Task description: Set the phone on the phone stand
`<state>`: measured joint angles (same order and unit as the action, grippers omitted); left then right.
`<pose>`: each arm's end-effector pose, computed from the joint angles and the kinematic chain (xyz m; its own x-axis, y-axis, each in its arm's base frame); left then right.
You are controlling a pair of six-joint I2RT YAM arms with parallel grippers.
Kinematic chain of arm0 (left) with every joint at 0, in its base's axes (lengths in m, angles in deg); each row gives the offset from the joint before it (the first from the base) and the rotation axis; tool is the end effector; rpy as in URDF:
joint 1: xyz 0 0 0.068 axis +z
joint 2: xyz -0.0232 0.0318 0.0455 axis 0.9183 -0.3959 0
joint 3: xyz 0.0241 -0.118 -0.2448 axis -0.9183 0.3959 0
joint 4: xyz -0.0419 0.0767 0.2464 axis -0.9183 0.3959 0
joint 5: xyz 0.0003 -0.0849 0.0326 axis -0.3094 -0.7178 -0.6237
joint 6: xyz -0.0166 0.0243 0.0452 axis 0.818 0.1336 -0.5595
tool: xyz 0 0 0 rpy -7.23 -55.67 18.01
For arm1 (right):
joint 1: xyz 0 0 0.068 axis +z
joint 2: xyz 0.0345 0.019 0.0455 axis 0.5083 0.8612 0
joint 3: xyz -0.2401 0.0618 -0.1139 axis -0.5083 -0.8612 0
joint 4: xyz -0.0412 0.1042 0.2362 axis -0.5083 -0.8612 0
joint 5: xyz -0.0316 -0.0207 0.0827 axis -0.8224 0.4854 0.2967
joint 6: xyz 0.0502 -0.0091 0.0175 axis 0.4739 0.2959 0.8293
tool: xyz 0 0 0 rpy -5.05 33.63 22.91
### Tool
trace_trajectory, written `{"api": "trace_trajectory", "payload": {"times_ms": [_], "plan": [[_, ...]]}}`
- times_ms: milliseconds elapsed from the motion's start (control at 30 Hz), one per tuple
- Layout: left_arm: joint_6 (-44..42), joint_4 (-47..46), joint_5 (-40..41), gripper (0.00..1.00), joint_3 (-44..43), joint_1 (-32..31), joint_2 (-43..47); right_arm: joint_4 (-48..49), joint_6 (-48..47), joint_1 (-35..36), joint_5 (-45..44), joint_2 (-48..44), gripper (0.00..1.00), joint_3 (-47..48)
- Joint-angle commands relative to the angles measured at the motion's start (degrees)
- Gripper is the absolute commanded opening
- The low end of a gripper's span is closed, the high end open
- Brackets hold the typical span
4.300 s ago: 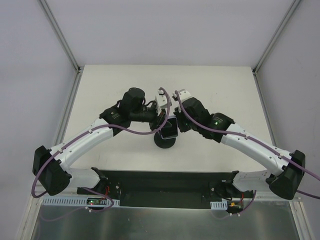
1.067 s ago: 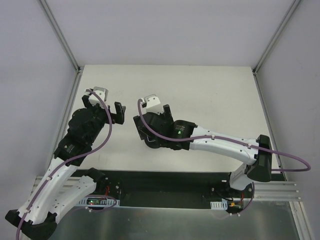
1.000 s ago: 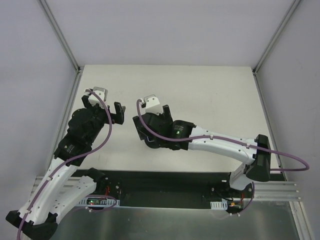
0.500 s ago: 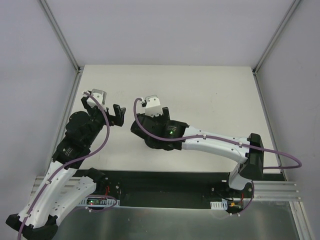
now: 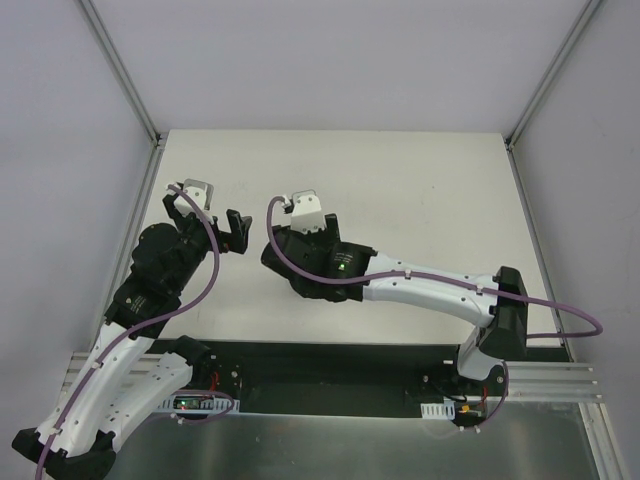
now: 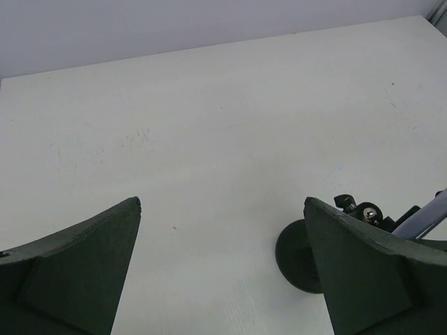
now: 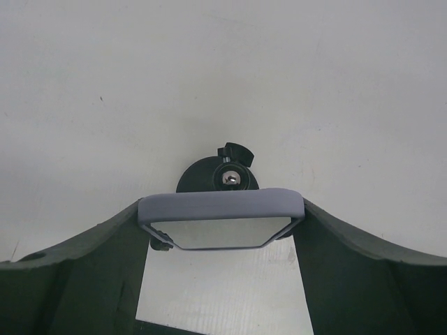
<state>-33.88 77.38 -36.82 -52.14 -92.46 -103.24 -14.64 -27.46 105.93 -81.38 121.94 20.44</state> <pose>0.1274 -0.0564 0.3788 -0.0114 -0.0405 -0.9991 0.3140 0.9485 -0.0420 0.1200 0.3493 0.3494 -0.3374 -0.3367 -0.8791 -0.3527 0.9110 -0.2135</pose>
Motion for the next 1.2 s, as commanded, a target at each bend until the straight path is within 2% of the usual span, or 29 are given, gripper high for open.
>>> {"api": "trace_trajectory", "payload": {"times_ms": [0, 200, 333, 400, 433, 533, 600, 633, 767, 800, 833, 933, 967, 1167], "plan": [[0.3, -2.3, -0.6, 0.99, 0.0, 0.2, 0.5, 1.6, -4.7, -3.4, -7.0, -4.6, 0.01, -1.7], [0.4, -2.3, -1.2, 0.99, 0.1, 0.2, 0.0, 2.7, -7.6, -14.2, -9.1, -14.5, 0.0, -10.7], [0.4, -2.3, -1.3, 0.99, 0.0, 0.3, -0.2, 4.8, -10.3, -26.1, -9.5, -23.0, 0.01, -19.2], [0.5, -2.3, -1.3, 0.99, 0.0, 0.2, -0.2, 4.9, -10.9, -31.1, -7.5, -28.2, 0.0, -22.3], [0.5, -2.4, -1.4, 0.99, 0.0, 0.2, -0.3, 5.2, -11.0, -36.4, -6.9, -30.0, 0.01, -25.8], [0.6, -2.3, -1.9, 0.99, 0.0, 0.2, -0.5, 5.3, -11.8, -46.1, -5.5, -35.7, 0.01, -30.9], [0.7, -2.3, -2.1, 0.99, 0.0, 0.2, -0.7, 5.3, -11.8, -50.9, -2.8, -39.0, 0.0, -32.9], [0.7, -2.3, -2.3, 0.99, 0.0, 0.2, -0.6, 5.5, -11.5, -56.0, -0.9, -39.9, 0.0, -33.7], [0.8, -2.3, -2.2, 0.99, 0.1, 0.3, -1.1, 6.9, -13.6, -63.1, 3.6, -42.1, 0.01, -36.3], [0.8, -2.3, -2.2, 0.99, 0.1, 0.3, -1.3, 6.9, -13.9, -63.8, 4.3, -42.1, 0.05, -36.2], [0.8, -2.3, -2.2, 0.99, 0.1, 0.3, -1.6, 6.9, -14.4, -64.0, 4.7, -42.2, 0.24, -36.2], [0.9, -2.3, -2.6, 0.99, 0.0, 0.3, -2.0, 6.1, -14.9, -64.3, 6.5, -43.5, 0.66, -35.9], [0.9, -2.3, -2.7, 0.99, 0.1, 0.3, -2.1, 5.5, -14.8, -64.3, 6.7, -44.4, 0.94, -35.6], [0.9, -2.3, -3.0, 0.99, 0.0, 0.5, -2.7, -2.7, -15.7, -64.3, 6.7, -50.9, 0.97, -30.4]]}}
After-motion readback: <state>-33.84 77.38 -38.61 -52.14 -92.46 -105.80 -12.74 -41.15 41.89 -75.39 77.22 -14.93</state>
